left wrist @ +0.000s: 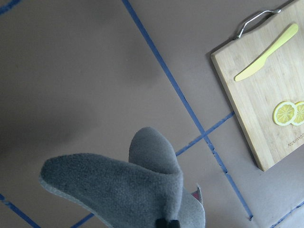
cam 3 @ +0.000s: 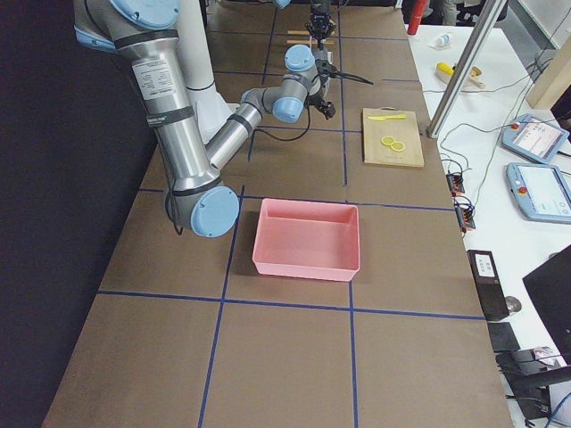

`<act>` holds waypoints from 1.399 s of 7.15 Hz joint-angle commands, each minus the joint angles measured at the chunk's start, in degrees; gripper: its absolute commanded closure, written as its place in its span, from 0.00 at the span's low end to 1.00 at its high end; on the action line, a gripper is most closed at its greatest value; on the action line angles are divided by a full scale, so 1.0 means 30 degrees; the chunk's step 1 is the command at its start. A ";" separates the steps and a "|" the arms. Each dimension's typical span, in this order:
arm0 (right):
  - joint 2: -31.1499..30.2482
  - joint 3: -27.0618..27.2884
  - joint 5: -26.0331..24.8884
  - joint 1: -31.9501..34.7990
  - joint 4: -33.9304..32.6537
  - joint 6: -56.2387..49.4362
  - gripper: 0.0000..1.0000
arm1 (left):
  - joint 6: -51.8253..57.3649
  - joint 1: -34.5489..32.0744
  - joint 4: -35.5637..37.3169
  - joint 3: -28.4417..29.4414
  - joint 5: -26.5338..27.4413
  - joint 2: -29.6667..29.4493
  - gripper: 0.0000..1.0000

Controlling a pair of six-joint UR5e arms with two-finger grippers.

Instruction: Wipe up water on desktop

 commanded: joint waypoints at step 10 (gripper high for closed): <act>0.1617 0.0077 -0.2451 -0.2589 0.0100 0.0200 0.66 | -0.2509 0.2419 -0.1048 0.1458 0.1996 -0.2140 1.00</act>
